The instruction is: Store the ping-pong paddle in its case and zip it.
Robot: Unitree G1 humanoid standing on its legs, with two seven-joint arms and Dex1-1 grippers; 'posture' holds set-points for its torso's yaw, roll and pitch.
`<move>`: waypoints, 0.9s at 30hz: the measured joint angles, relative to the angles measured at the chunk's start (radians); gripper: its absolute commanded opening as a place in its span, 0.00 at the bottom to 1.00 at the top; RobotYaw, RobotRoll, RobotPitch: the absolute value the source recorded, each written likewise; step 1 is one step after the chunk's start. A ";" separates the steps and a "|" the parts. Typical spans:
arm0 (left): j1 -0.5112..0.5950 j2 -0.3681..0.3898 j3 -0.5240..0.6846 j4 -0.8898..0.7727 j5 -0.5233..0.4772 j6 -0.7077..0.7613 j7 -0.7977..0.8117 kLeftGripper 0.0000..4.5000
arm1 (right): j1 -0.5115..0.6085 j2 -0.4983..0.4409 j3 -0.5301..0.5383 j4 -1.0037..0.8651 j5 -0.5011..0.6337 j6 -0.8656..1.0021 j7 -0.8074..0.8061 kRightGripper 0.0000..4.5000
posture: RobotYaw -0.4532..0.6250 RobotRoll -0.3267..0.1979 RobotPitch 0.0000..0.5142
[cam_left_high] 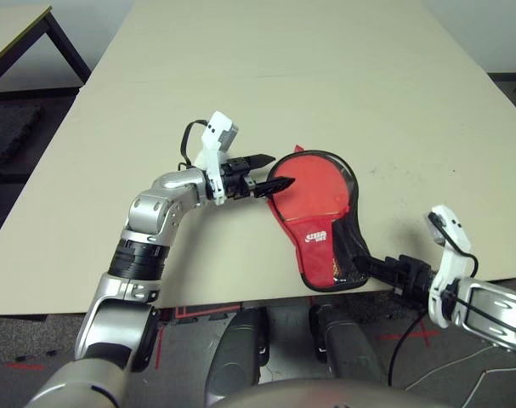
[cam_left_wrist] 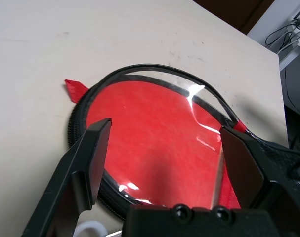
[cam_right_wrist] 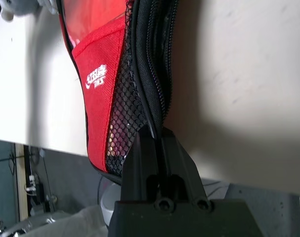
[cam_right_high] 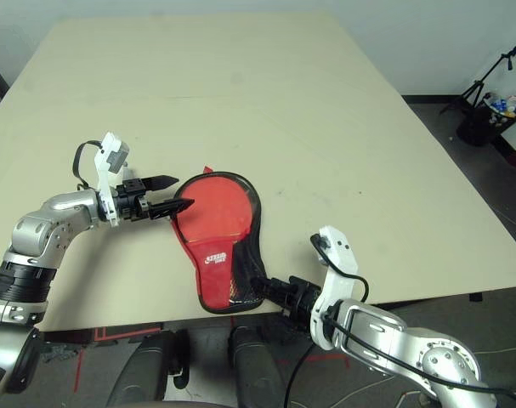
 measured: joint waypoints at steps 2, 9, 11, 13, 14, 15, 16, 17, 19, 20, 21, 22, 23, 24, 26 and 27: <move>0.000 0.003 0.000 0.000 0.000 0.000 0.000 1.00 | -0.009 -0.038 0.013 -0.003 0.000 0.000 0.018 0.01 | 0.26 0.62 0.34; -0.004 0.013 0.000 -0.001 0.000 0.000 -0.005 1.00 | -0.191 -0.354 0.005 0.095 0.002 0.159 0.178 0.41 | 0.25 0.62 0.33; -0.008 0.014 0.001 0.000 0.000 -0.001 -0.005 1.00 | -0.277 -0.426 -0.002 0.144 0.002 0.219 0.252 0.57 | 0.25 0.62 0.33; -0.010 0.014 0.001 0.000 0.000 -0.002 -0.005 1.00 | -0.353 -0.440 -0.012 0.188 0.002 0.246 0.301 0.69 | 0.26 0.62 0.32; -0.011 0.013 0.000 0.000 0.000 -0.003 -0.005 1.00 | -0.395 -0.448 -0.008 0.205 0.002 0.266 0.329 0.76 | 0.26 0.62 0.32; -0.012 0.014 0.001 -0.001 0.000 -0.003 -0.005 1.00 | -0.425 -0.454 -0.003 0.212 0.002 0.279 0.348 0.84 | 0.26 0.62 0.32; -0.013 0.015 0.002 0.000 0.001 -0.003 -0.005 1.00 | -0.480 -0.453 0.016 0.220 0.002 0.299 0.362 0.89 | 0.26 0.62 0.31; -0.015 0.014 0.001 -0.001 0.001 -0.004 -0.005 1.00 | -0.548 -0.439 0.034 0.225 0.003 0.311 0.371 0.97 | 0.26 0.62 0.31; -0.021 0.013 0.001 -0.001 0.001 -0.006 -0.005 1.00 | -0.666 -0.377 0.082 0.243 -0.002 0.330 0.364 0.99 | 0.27 0.62 0.30; -0.026 0.014 0.000 0.000 0.003 -0.010 -0.006 1.00 | -0.720 -0.336 0.115 0.251 -0.019 0.347 0.362 0.99 | 0.27 0.62 0.30; -0.034 0.015 -0.002 0.002 0.008 -0.015 -0.008 1.00 | -0.758 -0.299 0.149 0.256 -0.050 0.370 0.362 0.99 | 0.27 0.62 0.29; -0.038 0.019 -0.002 0.004 0.016 -0.019 -0.012 1.00 | -0.783 -0.274 0.179 0.262 -0.089 0.393 0.367 0.99 | 0.28 0.62 0.29; -0.044 0.033 -0.003 0.011 0.026 -0.024 -0.016 1.00 | -0.819 -0.238 0.216 0.266 -0.165 0.425 0.380 0.99 | 0.29 0.62 0.28; -0.055 0.049 -0.004 0.023 0.038 -0.029 -0.024 1.00 | -0.851 -0.204 0.253 0.272 -0.246 0.455 0.402 0.99 | 0.29 0.62 0.28; -0.082 0.091 -0.003 0.035 0.052 -0.039 -0.040 1.00 | -0.889 -0.151 0.310 0.280 -0.390 0.503 0.454 0.99 | 0.30 0.62 0.28; -0.096 0.110 -0.003 0.037 0.064 -0.043 -0.049 1.00 | -0.898 -0.135 0.326 0.285 -0.438 0.520 0.475 0.99 | 0.31 0.62 0.28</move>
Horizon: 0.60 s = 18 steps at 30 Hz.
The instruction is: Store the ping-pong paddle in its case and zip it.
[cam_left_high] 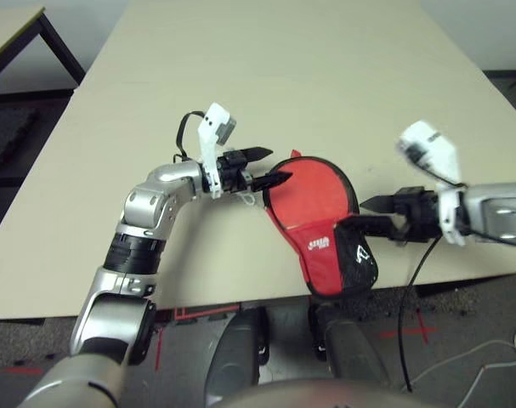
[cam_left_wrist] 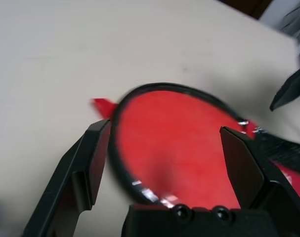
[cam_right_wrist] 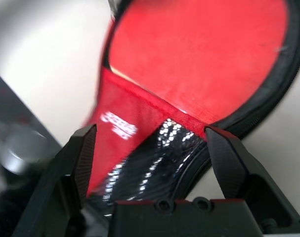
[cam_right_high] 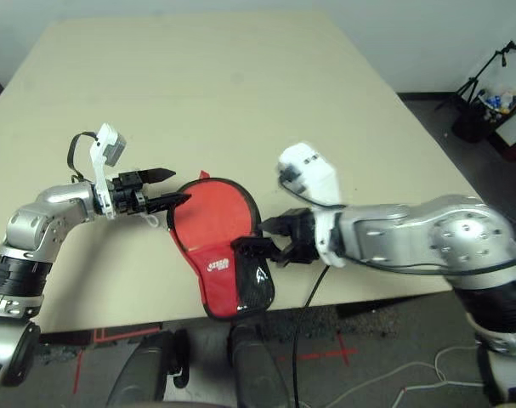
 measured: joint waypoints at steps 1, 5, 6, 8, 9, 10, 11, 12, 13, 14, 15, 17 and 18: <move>-0.010 0.022 0.003 0.000 0.005 -0.004 -0.009 1.00 | -0.013 0.017 0.018 0.007 -0.057 0.016 0.030 0.99 | 0.31 0.62 0.27; -0.039 0.085 0.011 0.001 0.016 -0.006 -0.030 1.00 | -0.049 0.081 0.069 0.021 -0.261 0.031 0.139 0.99 | 0.34 0.62 0.28; -0.043 0.102 0.014 0.000 0.017 -0.006 -0.036 1.00 | -0.051 0.100 0.081 0.021 -0.307 0.031 0.170 0.99 | 0.34 0.62 0.28; -0.044 0.142 0.018 0.000 0.021 -0.003 -0.042 1.00 | -0.058 0.125 0.106 0.020 -0.385 0.032 0.225 0.99 | 0.35 0.62 0.28; -0.044 0.162 0.022 0.000 0.024 -0.001 -0.044 1.00 | -0.063 0.134 0.119 0.018 -0.423 0.034 0.253 0.99 | 0.35 0.62 0.28; -0.042 0.176 0.027 0.001 0.026 0.000 -0.044 1.00 | -0.069 0.140 0.130 0.015 -0.459 0.035 0.274 0.99 | 0.36 0.62 0.28; -0.040 0.194 0.032 0.001 0.031 0.002 -0.044 1.00 | -0.075 0.142 0.145 0.008 -0.502 0.035 0.301 0.99 | 0.36 0.62 0.28; -0.035 0.205 0.037 0.001 0.037 0.003 -0.044 1.00 | -0.080 0.144 0.155 0.001 -0.528 0.035 0.320 0.99 | 0.36 0.62 0.28; -0.026 0.218 0.045 0.002 0.042 0.005 -0.044 1.00 | -0.082 0.148 0.164 -0.009 -0.559 0.035 0.343 0.99 | 0.37 0.62 0.28; -0.016 0.231 0.047 0.005 0.045 0.007 -0.044 1.00 | -0.082 0.150 0.172 -0.015 -0.583 0.035 0.363 0.99 | 0.37 0.62 0.28; -0.004 0.242 0.049 0.009 0.047 0.008 -0.044 1.00 | -0.082 0.153 0.186 -0.023 -0.613 0.034 0.386 0.99 | 0.37 0.62 0.28; 0.016 0.248 0.050 0.013 0.053 0.009 -0.042 1.00 | -0.082 0.156 0.199 -0.035 -0.671 0.029 0.423 0.99 | 0.37 0.62 0.28; 0.025 0.250 0.050 0.013 0.055 0.009 -0.041 1.00 | -0.082 0.156 0.211 -0.039 -0.700 0.021 0.439 0.99 | 0.37 0.62 0.28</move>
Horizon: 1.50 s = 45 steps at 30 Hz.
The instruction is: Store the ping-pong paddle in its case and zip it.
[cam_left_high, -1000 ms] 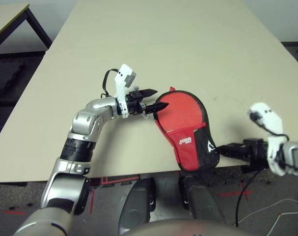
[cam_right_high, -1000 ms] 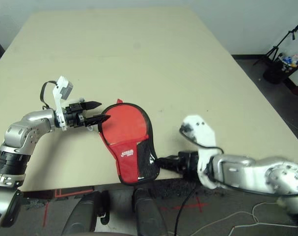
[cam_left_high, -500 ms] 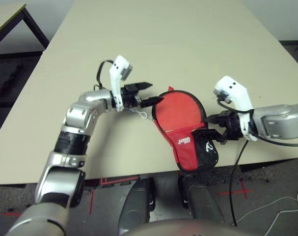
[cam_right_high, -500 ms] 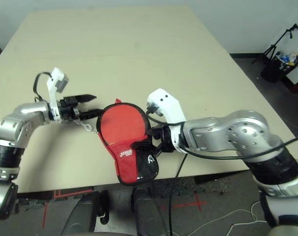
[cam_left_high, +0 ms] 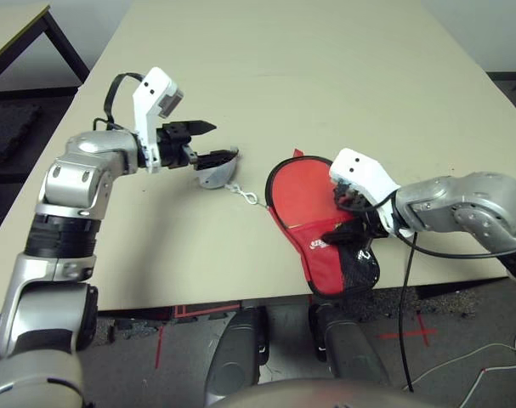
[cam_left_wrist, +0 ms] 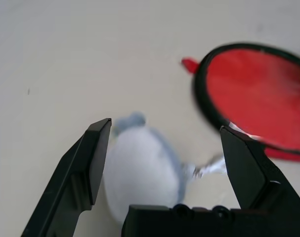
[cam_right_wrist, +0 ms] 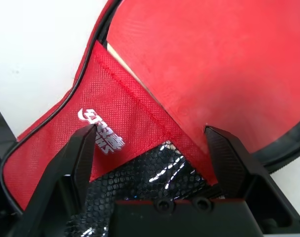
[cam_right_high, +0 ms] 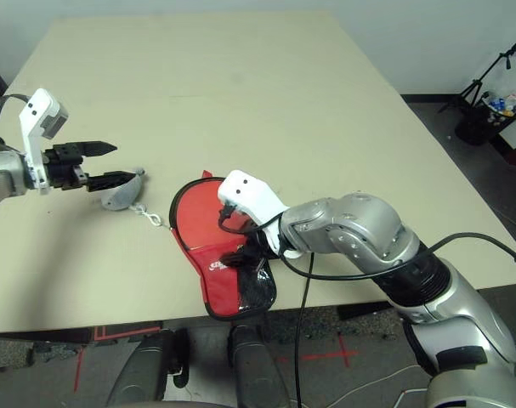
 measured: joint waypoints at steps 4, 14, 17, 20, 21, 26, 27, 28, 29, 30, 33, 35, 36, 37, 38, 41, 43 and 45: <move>0.040 0.007 -0.002 0.001 0.022 -0.001 0.006 1.00 | 0.000 0.004 0.040 -0.009 -0.112 -0.042 0.067 0.99 | 0.37 0.62 0.28; 0.039 -0.053 -0.050 0.170 0.162 -0.165 0.063 1.00 | 0.000 0.053 0.058 0.006 -0.270 -0.062 0.177 0.99 | 0.36 0.62 0.26; 0.021 -0.144 -0.087 0.288 0.205 -0.251 0.079 1.00 | 0.001 0.069 0.058 0.017 -0.303 -0.065 0.198 0.99 | 0.36 0.62 0.25; -0.025 -0.200 -0.093 0.387 0.231 -0.301 0.098 1.00 | 0.002 0.078 0.058 0.027 -0.328 -0.071 0.215 0.99 | 0.36 0.62 0.24; -0.047 -0.213 -0.093 0.420 0.235 -0.315 0.102 0.96 | 0.002 0.081 0.058 0.031 -0.336 -0.073 0.220 1.00 | 0.36 0.62 0.24; -0.129 -0.257 -0.102 0.531 0.269 -0.374 0.094 0.68 | 0.002 0.087 0.058 0.050 -0.378 -0.091 0.253 1.00 | 0.35 0.62 0.24; -0.142 -0.260 -0.102 0.546 0.273 -0.383 0.094 0.59 | 0.002 0.088 0.058 0.053 -0.388 -0.093 0.260 1.00 | 0.35 0.62 0.25; -0.151 -0.261 -0.102 0.552 0.273 -0.390 0.093 0.53 | 0.002 0.089 0.058 0.054 -0.394 -0.094 0.265 1.00 | 0.35 0.62 0.25; -0.164 -0.263 -0.102 0.564 0.274 -0.397 0.090 0.46 | 0.002 0.089 0.058 0.055 -0.400 -0.094 0.270 1.00 | 0.35 0.62 0.25; -0.172 -0.263 -0.102 0.571 0.274 -0.399 0.088 0.40 | 0.002 0.090 0.058 0.055 -0.404 -0.095 0.273 1.00 | 0.35 0.62 0.25; -0.180 -0.263 -0.102 0.582 0.277 -0.421 0.076 0.24 | 0.002 0.090 0.058 0.057 -0.416 -0.097 0.286 1.00 | 0.35 0.62 0.26; -0.180 -0.263 -0.103 0.591 0.288 -0.443 0.074 0.16 | 0.006 0.090 0.058 0.057 -0.426 -0.098 0.292 1.00 | 0.35 0.62 0.26; -0.183 -0.265 -0.104 0.599 0.295 -0.453 0.074 0.14 | 0.007 0.090 0.058 0.057 -0.429 -0.098 0.294 1.00 | 0.35 0.62 0.26; -0.191 -0.268 -0.104 0.614 0.299 -0.462 0.075 0.13 | 0.008 0.090 0.057 0.057 -0.433 -0.098 0.296 1.00 | 0.35 0.62 0.26; -0.200 -0.271 -0.104 0.627 0.305 -0.475 0.078 0.13 | 0.008 0.090 0.056 0.057 -0.436 -0.098 0.298 1.00 | 0.35 0.62 0.27; -0.270 -0.293 -0.107 0.715 0.337 -0.541 0.112 0.13 | 0.010 0.090 0.055 0.060 -0.445 -0.099 0.306 1.00 | 0.35 0.62 0.27; -0.336 -0.318 -0.107 0.796 0.358 -0.584 0.153 0.13 | 0.010 0.089 0.055 0.064 -0.450 -0.101 0.315 1.00 | 0.35 0.62 0.28; -0.407 -0.349 -0.107 0.887 0.381 -0.627 0.207 0.13 | 0.010 0.089 0.055 0.067 -0.459 -0.104 0.323 1.00 | 0.35 0.62 0.30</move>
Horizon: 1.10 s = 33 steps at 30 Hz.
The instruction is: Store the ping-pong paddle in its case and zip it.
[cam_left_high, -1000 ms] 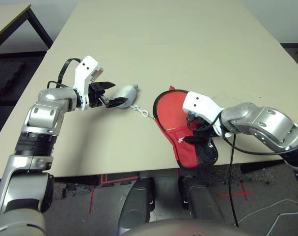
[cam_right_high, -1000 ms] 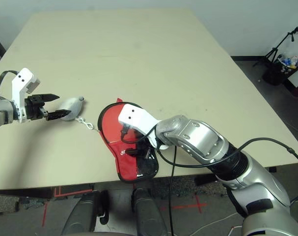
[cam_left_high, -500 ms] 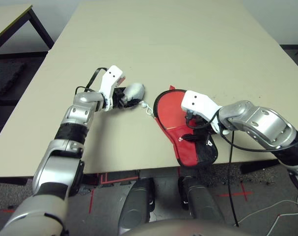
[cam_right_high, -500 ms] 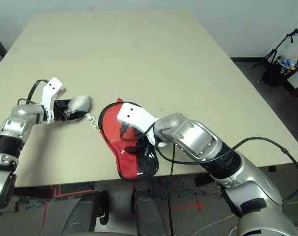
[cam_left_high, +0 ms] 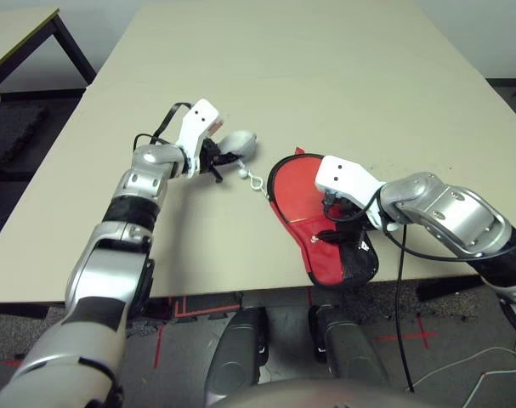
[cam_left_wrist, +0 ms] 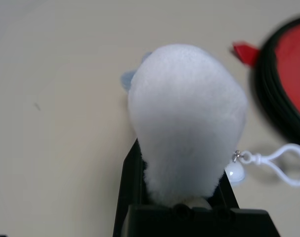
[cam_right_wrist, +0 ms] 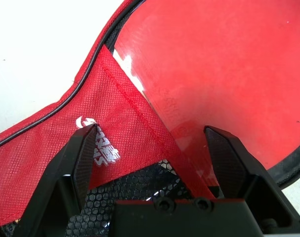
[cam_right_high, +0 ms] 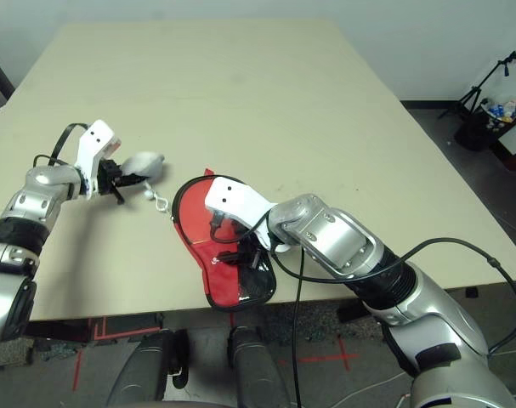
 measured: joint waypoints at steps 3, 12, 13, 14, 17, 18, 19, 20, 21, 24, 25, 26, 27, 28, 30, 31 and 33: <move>-0.102 -0.047 0.000 0.136 0.034 -0.039 0.107 0.13 | 0.000 0.001 0.000 0.002 -0.009 -0.005 0.012 1.00 | 0.35 0.62 0.32; -0.282 -0.252 -0.018 0.303 0.153 -0.075 0.319 0.13 | 0.001 0.020 -0.006 -0.033 -0.024 0.032 0.020 1.00 | 0.27 0.62 0.53; -0.289 -0.271 -0.018 0.306 0.158 -0.077 0.327 0.13 | 0.002 0.024 -0.007 -0.041 -0.025 0.039 0.017 1.00 | 0.25 0.62 0.54; -0.296 -0.296 -0.018 0.308 0.167 -0.078 0.339 0.13 | 0.003 0.027 -0.011 -0.055 -0.025 0.051 0.014 1.00 | 0.24 0.62 0.55; -0.299 -0.362 -0.023 0.313 0.196 -0.085 0.361 0.13 | 0.004 0.033 -0.020 -0.087 -0.025 0.079 0.006 1.00 | 0.22 0.62 0.58; -0.299 -0.382 -0.023 0.314 0.202 -0.085 0.371 0.13 | 0.004 0.035 -0.023 -0.099 -0.025 0.088 0.006 1.00 | 0.21 0.62 0.58; -0.299 -0.392 -0.023 0.314 0.206 -0.085 0.376 0.13 | 0.004 0.038 -0.026 -0.104 -0.024 0.091 0.006 1.00 | 0.21 0.62 0.58; -0.299 -0.406 -0.023 0.314 0.212 -0.086 0.383 0.13 | 0.006 0.041 -0.029 -0.114 -0.024 0.098 0.005 1.00 | 0.20 0.62 0.58; -0.299 -0.422 -0.023 0.314 0.217 -0.087 0.387 0.13 | 0.005 0.044 -0.032 -0.121 -0.023 0.108 0.005 1.00 | 0.20 0.62 0.58; -0.297 -0.454 -0.023 0.314 0.223 -0.095 0.386 0.13 | 0.005 0.051 -0.038 -0.130 -0.022 0.119 0.005 1.00 | 0.19 0.62 0.58; -0.294 -0.469 -0.023 0.314 0.224 -0.099 0.380 0.13 | 0.005 0.054 -0.040 -0.132 -0.022 0.121 0.004 1.00 | 0.19 0.62 0.58; -0.291 -0.482 -0.021 0.314 0.224 -0.101 0.373 0.13 | 0.005 0.056 -0.041 -0.133 -0.022 0.122 0.002 1.00 | 0.19 0.62 0.58; -0.290 -0.495 -0.018 0.314 0.222 -0.104 0.363 0.13 | 0.005 0.058 -0.043 -0.133 -0.022 0.123 0.001 1.00 | 0.19 0.62 0.57; -0.289 -0.511 -0.013 0.314 0.218 -0.107 0.349 0.13 | 0.006 0.060 -0.044 -0.133 -0.022 0.123 -0.001 1.00 | 0.19 0.62 0.57; -0.288 -0.537 -0.006 0.314 0.208 -0.111 0.323 0.13 | 0.005 0.064 -0.044 -0.133 -0.022 0.123 -0.004 1.00 | 0.20 0.62 0.57; -0.286 -0.548 -0.001 0.314 0.202 -0.112 0.310 0.13 | 0.005 0.066 -0.045 -0.132 -0.023 0.123 -0.005 1.00 | 0.20 0.62 0.57; -0.279 -0.568 0.003 0.314 0.196 -0.113 0.283 0.13 | 0.005 0.068 -0.045 -0.131 -0.023 0.123 -0.005 1.00 | 0.20 0.62 0.57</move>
